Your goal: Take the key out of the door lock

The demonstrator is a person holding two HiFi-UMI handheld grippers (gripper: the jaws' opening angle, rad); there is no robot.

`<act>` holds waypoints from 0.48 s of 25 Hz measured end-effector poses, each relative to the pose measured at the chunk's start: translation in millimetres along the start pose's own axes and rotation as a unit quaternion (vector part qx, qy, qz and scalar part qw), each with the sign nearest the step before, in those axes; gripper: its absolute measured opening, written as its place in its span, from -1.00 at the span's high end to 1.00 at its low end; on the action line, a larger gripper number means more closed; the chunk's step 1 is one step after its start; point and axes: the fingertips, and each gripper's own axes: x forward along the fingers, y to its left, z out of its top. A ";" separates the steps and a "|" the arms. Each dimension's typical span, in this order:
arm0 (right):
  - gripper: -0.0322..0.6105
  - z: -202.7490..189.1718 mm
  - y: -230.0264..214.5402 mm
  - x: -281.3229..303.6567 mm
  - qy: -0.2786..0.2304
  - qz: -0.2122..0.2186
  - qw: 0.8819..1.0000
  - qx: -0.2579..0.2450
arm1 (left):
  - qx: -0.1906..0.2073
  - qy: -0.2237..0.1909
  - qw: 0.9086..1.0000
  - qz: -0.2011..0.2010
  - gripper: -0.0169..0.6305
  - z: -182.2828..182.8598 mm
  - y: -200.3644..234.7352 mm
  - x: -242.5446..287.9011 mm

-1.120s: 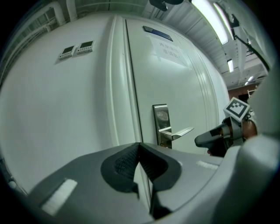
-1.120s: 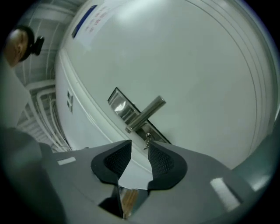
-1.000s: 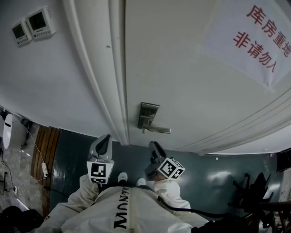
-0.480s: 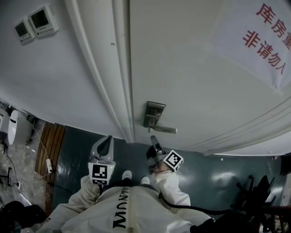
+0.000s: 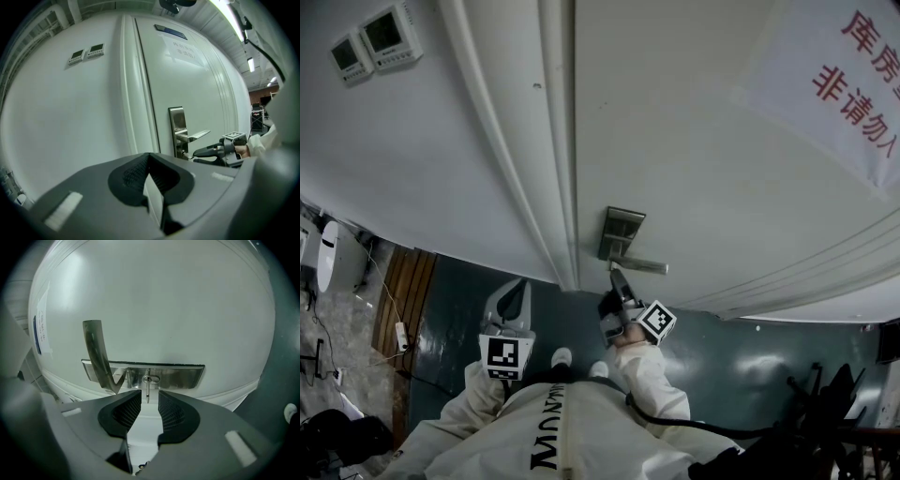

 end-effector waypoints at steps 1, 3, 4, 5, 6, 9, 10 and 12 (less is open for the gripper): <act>0.60 0.4 0.3 1.4 0.000 0.001 1.000 0.002 | 0.000 0.001 1.000 -0.001 0.95 -0.3 -0.4 -0.1; 0.60 0.5 1.4 4.3 0.001 0.004 1.000 0.003 | -0.001 0.002 1.000 -0.001 0.95 -0.9 -0.9 -0.4; 0.60 0.2 1.8 5.7 0.002 0.005 1.000 0.004 | -0.001 0.002 1.000 -0.001 0.95 -0.9 -1.0 -0.5; 0.60 -0.1 2.1 7.1 0.002 0.006 1.000 0.006 | 0.000 0.001 1.000 -0.001 0.95 -0.5 -1.0 -0.6; 0.59 0.0 2.2 8.5 0.002 0.007 1.000 0.008 | 0.001 0.001 1.000 0.000 0.95 0.1 -0.9 -0.7; 0.59 1.1 2.6 13.6 -0.001 0.013 1.000 0.015 | 0.002 0.000 1.000 0.002 0.95 1.5 0.7 -1.1; 0.59 1.2 2.6 15.4 0.000 0.014 1.000 0.015 | 0.002 0.000 1.000 0.003 0.95 0.9 1.3 -1.4; 0.60 1.9 2.2 18.9 0.000 0.014 1.000 0.017 | 0.001 0.002 1.000 0.004 0.95 -0.7 2.3 -2.1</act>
